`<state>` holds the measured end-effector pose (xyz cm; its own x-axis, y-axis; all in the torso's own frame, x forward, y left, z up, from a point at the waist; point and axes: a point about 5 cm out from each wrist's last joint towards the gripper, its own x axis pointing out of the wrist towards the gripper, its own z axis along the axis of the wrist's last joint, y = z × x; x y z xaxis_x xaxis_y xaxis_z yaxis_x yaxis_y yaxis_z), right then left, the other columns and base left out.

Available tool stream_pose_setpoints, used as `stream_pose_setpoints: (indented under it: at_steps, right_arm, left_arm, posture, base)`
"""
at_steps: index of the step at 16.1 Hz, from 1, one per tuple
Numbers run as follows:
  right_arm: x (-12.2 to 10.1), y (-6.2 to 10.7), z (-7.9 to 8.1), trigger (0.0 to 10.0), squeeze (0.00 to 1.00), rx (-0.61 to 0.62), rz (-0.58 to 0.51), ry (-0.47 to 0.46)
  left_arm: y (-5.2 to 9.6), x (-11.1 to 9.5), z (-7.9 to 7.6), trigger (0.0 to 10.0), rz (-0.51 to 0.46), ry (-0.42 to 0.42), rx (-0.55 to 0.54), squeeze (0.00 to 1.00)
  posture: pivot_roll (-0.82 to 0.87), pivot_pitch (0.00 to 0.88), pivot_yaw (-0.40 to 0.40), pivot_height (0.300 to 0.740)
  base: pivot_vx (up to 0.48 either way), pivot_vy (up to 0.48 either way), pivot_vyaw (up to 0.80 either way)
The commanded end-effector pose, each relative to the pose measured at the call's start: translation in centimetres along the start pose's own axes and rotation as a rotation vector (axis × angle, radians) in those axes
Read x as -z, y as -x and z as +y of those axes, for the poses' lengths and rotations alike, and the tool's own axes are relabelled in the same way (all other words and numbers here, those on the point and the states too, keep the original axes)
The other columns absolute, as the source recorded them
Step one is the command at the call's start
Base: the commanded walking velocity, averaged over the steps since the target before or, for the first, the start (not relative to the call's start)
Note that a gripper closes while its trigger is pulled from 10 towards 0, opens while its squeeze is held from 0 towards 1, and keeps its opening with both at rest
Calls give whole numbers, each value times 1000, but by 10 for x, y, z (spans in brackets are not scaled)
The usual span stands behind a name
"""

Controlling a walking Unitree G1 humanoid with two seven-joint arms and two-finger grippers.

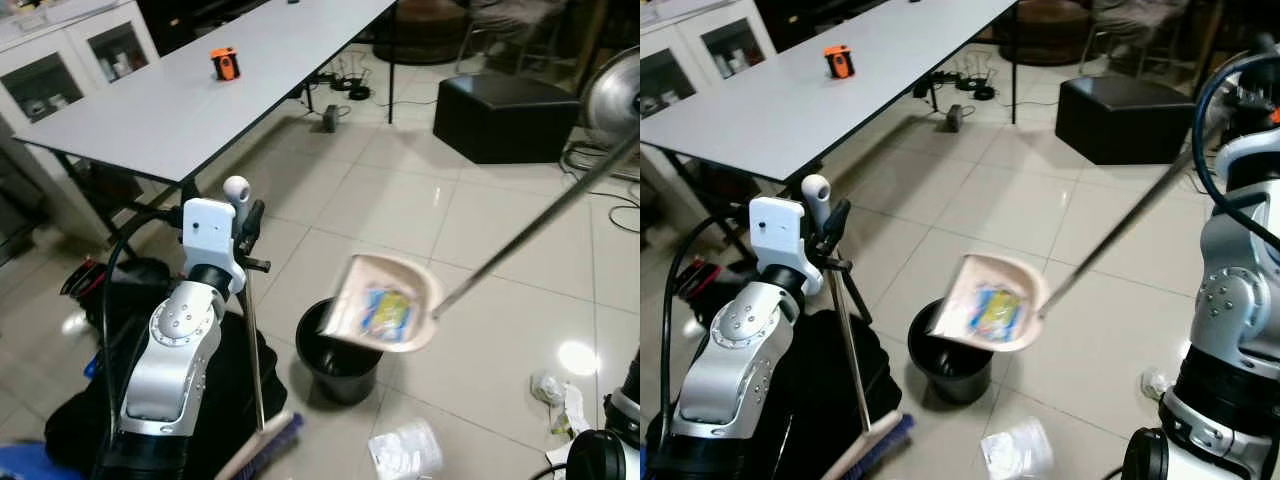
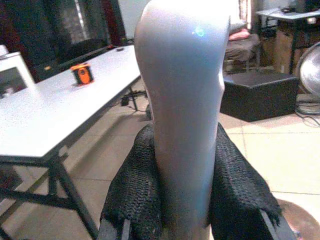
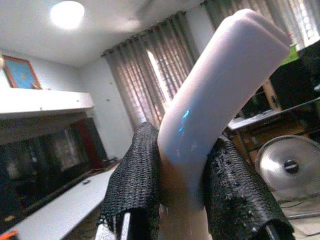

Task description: Sweep floor

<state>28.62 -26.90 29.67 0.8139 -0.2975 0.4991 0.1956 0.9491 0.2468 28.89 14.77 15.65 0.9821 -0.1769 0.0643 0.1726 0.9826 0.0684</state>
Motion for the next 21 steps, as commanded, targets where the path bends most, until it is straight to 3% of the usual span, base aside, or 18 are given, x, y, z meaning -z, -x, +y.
stream_pose_setpoints:
  at_steps: [1, 7, 8, 9, 13, 17, 21]
  right_arm:
    - [-8, -2, 14, 10000, 0, -56, -65, -31]
    - [13, -8, 35, 10000, 0, -191, -67, 63]
    - [17, -9, 51, 10000, 0, -273, -117, 151]
    - [20, -8, 63, 10000, 0, -325, -145, 172]
    - [46, 2, 111, 10000, 0, -489, -178, 165]
    - [62, 7, 132, 10000, 0, -570, -195, 178]
    - [62, 7, 132, 10000, 0, -570, -195, 178]
  left_arm:
    - [4, -7, 13, 10000, -28, -50, -39, 0]
    - [8, -7, 17, 10000, -26, -59, -55, 0]
    - [10, -7, 18, 10000, -23, -63, -57, 0]
    - [11, -7, 19, 10000, -23, -63, -59, 0]
    - [17, -8, 23, 10000, -20, -77, -78, 0]
    - [20, -9, 25, 10000, -17, -87, -89, 0]
    - [20, -9, 25, 10000, -17, -87, -89, 0]
  posture:
    - [-25, 0, 98, 740]
    - [-5, 11, 92, 740]
    - [1, 11, 89, 740]
    - [6, 11, 86, 740]
    - [34, 9, 76, 740]
    - [60, 26, 62, 740]
    - [60, 26, 62, 740]
  base:
    - [0, 0, 0]
    - [0, 0, 0]
    - [0, 0, 0]
    - [0, 0, 0]
    - [0, 0, 0]
    - [0, 0, 0]
    - [0, 0, 0]
